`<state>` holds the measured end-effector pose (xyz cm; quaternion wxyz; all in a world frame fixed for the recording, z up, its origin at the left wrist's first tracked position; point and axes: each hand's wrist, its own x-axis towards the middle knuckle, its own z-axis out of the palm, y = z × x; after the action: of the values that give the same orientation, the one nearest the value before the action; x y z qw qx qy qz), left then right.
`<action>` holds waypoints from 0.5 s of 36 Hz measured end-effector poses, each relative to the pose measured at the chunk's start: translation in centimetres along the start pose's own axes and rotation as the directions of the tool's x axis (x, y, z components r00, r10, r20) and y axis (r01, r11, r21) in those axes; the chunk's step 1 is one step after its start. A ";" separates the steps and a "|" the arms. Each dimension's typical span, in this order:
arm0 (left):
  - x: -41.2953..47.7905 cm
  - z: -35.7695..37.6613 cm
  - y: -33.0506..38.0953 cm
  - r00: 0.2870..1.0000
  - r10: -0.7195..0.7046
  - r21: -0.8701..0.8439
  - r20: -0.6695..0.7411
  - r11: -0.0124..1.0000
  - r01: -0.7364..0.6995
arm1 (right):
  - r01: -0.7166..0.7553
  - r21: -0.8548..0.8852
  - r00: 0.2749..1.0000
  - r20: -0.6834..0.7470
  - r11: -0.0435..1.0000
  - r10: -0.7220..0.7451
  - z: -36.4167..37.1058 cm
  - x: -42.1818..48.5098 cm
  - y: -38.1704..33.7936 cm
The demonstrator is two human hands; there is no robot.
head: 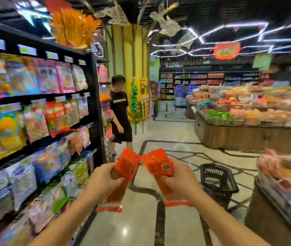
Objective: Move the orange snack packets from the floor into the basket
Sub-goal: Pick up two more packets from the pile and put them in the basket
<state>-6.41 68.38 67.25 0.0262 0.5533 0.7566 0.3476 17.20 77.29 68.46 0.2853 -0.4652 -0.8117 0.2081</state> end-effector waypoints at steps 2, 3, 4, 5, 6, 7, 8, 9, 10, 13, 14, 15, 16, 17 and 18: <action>2.6 3.4 3.1 0.999 0.020 -0.042 0.032 0.999 -0.019 | -0.026 0.013 0.999 -0.040 1.000 0.027 -2.7 1.3 3.7; 3.9 5.1 4.7 0.999 0.025 -0.063 0.047 0.998 -0.022 | -0.038 0.027 0.997 -0.059 0.999 0.039 -4.0 2.0 5.5; 5.1 6.7 6.1 0.997 0.039 -0.083 0.064 0.996 -0.033 | -0.050 0.046 0.996 -0.074 0.998 0.054 -5.1 2.5 7.3; 6.3 8.3 7.6 0.995 0.055 -0.093 0.080 0.995 -0.047 | -0.063 0.058 0.994 -0.083 0.996 0.068 -6.2 3.0 9.0; 7.3 9.9 9.0 0.993 0.076 -0.108 0.091 0.992 -0.067 | -0.077 0.059 0.993 -0.088 0.995 0.082 -7.2 3.4 10.6; 8.2 11.5 10.6 0.990 0.097 -0.130 0.104 0.988 -0.083 | -0.090 0.056 0.991 -0.098 0.994 0.095 -8.1 3.8 12.2; 9.1 13.0 12.0 0.987 0.111 -0.156 0.117 0.983 -0.093 | -0.107 0.055 0.987 -0.117 0.993 0.113 -9.0 4.3 13.7; 10.0 14.5 13.3 0.984 0.116 -0.177 0.132 0.980 -0.092 | -0.127 0.058 0.981 -0.137 0.990 0.134 -9.8 4.8 15.3; 10.9 15.9 14.5 0.981 0.119 -0.185 0.153 0.979 -0.090 | -0.151 0.057 0.975 -0.153 0.987 0.158 -10.6 5.5 16.8; 13.6 20.0 17.4 0.965 0.143 -0.214 0.221 0.972 -0.095 | -0.233 0.035 0.958 -0.164 0.972 0.236 -12.5 7.7 21.2; 14.6 21.3 18.2 0.959 0.152 -0.226 0.239 0.969 -0.098 | -0.256 0.026 0.953 -0.163 0.966 0.257 -12.9 8.5 22.6; 15.6 22.6 19.0 0.954 0.159 -0.237 0.254 0.967 -0.098 | -0.277 0.015 0.947 -0.165 0.961 0.276 -13.3 9.3 24.0; 16.6 23.8 19.7 0.950 0.167 -0.248 0.264 0.964 -0.101 | -0.300 0.002 0.939 -0.173 0.954 0.296 -13.7 10.2 25.3; 17.6 25.0 20.3 0.945 0.179 -0.257 0.274 0.960 -0.108 | -0.317 -0.008 0.933 -0.183 0.948 0.310 -14.0 11.1 26.5; 18.7 26.1 20.9 0.939 0.193 -0.265 0.286 0.957 -0.116 | -0.328 -0.013 0.928 -0.193 0.944 0.320 -14.2 12.0 27.6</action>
<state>14.56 100.43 65.55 0.1843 0.6515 0.6485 0.3480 39.28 102.07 65.70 0.3120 -0.6167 -0.6976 0.1888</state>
